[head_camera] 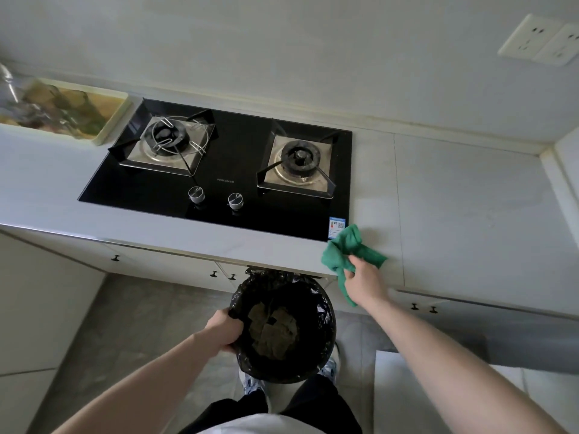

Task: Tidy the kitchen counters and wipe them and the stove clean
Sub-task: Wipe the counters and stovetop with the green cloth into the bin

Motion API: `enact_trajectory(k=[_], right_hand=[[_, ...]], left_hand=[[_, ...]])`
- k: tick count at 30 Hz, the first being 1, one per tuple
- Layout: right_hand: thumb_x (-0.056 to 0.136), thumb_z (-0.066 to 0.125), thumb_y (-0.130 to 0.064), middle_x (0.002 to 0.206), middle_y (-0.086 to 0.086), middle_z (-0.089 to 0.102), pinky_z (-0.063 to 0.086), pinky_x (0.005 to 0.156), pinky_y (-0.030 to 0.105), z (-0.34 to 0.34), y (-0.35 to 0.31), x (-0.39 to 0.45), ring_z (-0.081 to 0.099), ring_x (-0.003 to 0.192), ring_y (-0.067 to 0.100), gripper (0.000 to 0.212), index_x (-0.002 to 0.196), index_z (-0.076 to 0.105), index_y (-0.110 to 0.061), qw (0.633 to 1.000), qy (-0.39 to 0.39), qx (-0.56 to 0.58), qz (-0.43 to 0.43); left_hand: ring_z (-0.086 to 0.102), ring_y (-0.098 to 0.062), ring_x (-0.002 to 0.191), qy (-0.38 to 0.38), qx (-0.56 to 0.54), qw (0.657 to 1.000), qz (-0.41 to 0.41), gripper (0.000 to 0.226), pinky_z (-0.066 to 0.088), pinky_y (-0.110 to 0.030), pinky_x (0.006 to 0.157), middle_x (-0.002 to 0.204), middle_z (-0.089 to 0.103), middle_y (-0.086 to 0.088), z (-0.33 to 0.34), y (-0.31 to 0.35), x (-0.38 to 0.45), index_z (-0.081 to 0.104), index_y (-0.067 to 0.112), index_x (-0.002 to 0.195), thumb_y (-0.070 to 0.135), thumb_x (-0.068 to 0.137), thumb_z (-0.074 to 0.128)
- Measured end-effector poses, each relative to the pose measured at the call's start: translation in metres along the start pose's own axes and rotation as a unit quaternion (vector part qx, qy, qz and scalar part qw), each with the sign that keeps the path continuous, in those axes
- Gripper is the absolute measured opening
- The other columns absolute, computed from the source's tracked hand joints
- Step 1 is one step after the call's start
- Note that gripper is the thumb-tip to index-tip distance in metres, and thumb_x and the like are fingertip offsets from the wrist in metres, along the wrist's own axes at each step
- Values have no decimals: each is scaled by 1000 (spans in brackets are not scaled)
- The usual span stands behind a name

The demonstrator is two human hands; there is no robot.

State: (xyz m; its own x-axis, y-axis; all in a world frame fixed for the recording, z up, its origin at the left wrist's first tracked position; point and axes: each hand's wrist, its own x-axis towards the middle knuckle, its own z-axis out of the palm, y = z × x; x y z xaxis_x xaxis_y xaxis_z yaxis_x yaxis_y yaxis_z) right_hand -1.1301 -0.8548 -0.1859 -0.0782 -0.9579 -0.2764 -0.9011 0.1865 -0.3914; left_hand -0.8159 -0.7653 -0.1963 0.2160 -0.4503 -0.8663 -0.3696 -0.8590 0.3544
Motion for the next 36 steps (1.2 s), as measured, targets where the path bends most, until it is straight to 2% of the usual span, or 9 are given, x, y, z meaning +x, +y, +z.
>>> enact_trajectory(k=[3,8,14,18,22,25,29,33,36], right_hand=[[97,55,-14,148,-4,55,47,108,38,22,-34,-37,54,134,24,44,141,59,-22,998,-47,-5,-50],[95,55,-24,129,-5,68,52,97,39,45,-71,-84,62,119,24,39,132,62,-32,983,-133,-4,-130],[97,52,-23,125,-13,69,53,90,29,25,-36,-91,66,111,15,41,135,60,-35,992,-47,100,-68],[97,58,-21,115,-18,72,57,89,34,-24,2,-78,68,101,8,36,130,63,-35,983,36,178,-26],[97,59,-19,113,-16,73,57,87,32,-66,33,-56,69,99,7,35,128,64,-34,969,129,209,4],[96,56,-14,120,-10,72,53,85,29,-86,53,-36,67,105,15,38,131,64,-28,973,151,174,5],[93,55,-7,125,-4,70,49,81,28,-78,64,-12,66,109,25,37,125,67,-23,991,90,99,-6],[99,54,-14,149,-3,54,43,110,34,-39,53,-13,54,133,21,40,137,61,-22,998,-42,34,-28],[99,54,-15,153,-5,50,31,118,31,-22,33,-26,48,140,16,44,142,58,-24,988,-102,35,-106]], left_hand=[[76,-29,66,-7,4,1000,12,26,62,-37,52,86,75,-15,6,3,2,68,9,100,3,83,49],[77,-33,70,-14,10,1000,22,23,65,-50,62,85,76,-15,13,7,2,69,11,98,4,83,52],[77,-35,73,-24,19,999,29,29,65,-51,65,89,76,-18,11,11,1,68,11,101,1,83,48],[77,-34,67,-35,19,999,27,29,65,-47,64,86,76,-19,15,13,-2,67,7,102,-2,83,47],[76,-35,65,-25,13,999,25,29,65,-50,64,83,76,-20,21,15,-2,68,6,101,-3,81,48],[76,-37,66,-15,8,1000,20,29,64,-55,65,83,76,-21,31,16,-6,69,4,98,-4,79,49],[76,-34,65,-9,-10,1000,1,28,65,-50,62,84,76,-21,42,18,-15,68,5,100,-5,80,50],[76,-36,65,3,-31,999,-17,29,64,-50,61,84,76,-22,55,19,-19,66,6,102,-7,80,50],[76,-37,65,14,-44,999,-26,28,64,-51,60,83,75,-23,64,23,-23,65,6,98,-9,82,48]])
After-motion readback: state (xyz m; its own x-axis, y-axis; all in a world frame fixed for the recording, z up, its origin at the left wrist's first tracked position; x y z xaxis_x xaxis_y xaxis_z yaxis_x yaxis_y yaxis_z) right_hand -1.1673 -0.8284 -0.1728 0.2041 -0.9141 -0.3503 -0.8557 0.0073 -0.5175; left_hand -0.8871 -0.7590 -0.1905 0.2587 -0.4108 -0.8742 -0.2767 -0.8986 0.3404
